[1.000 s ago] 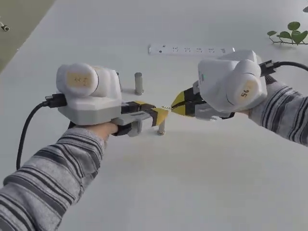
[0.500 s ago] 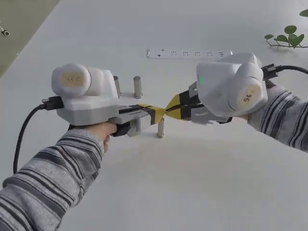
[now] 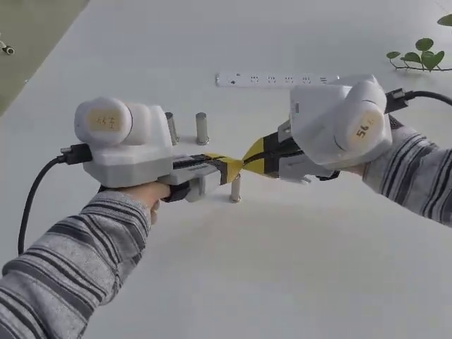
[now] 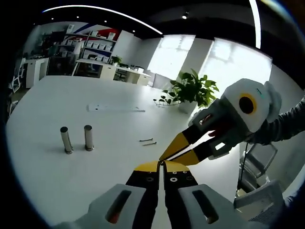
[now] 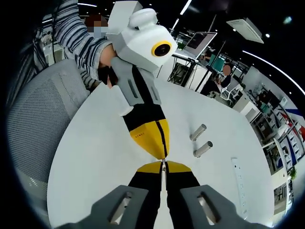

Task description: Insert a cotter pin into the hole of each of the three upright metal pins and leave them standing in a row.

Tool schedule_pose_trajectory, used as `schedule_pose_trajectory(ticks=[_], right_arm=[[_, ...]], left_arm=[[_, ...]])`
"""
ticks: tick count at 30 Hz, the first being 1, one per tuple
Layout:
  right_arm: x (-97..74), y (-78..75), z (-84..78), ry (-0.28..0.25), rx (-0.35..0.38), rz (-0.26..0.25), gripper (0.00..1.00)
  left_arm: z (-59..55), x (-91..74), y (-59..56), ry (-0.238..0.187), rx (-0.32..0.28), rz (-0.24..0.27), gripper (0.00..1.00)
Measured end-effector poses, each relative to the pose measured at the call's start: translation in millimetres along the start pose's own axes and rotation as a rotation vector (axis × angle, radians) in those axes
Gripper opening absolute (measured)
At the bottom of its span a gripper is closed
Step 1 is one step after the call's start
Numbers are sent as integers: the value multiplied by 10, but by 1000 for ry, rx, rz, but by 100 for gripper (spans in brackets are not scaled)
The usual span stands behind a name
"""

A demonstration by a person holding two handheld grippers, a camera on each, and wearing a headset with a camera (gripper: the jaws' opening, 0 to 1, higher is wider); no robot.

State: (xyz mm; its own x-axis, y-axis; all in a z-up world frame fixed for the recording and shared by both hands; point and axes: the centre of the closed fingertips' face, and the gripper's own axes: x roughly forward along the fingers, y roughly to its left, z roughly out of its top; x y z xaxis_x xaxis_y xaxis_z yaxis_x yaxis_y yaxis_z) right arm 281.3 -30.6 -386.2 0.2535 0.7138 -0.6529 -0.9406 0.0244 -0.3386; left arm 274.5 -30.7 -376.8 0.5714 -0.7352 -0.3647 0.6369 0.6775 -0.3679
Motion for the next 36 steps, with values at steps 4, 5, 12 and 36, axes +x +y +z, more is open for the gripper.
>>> schedule_pose_trajectory(ticks=[4,5,12,36], right_arm=[[0,4,10,-6,-10,0,0],[0,4,10,-3,-20,-2,0],[5,38,-25,-23,74,26,0],[-159,266,58,-281,644,242,8]], left_arm=[[11,-9,0,-1,7,0,0],[12,-10,1,-2,6,0,0],[1,-32,2,6,42,-6,0],[-117,-146,-105,22,280,-102,0]])
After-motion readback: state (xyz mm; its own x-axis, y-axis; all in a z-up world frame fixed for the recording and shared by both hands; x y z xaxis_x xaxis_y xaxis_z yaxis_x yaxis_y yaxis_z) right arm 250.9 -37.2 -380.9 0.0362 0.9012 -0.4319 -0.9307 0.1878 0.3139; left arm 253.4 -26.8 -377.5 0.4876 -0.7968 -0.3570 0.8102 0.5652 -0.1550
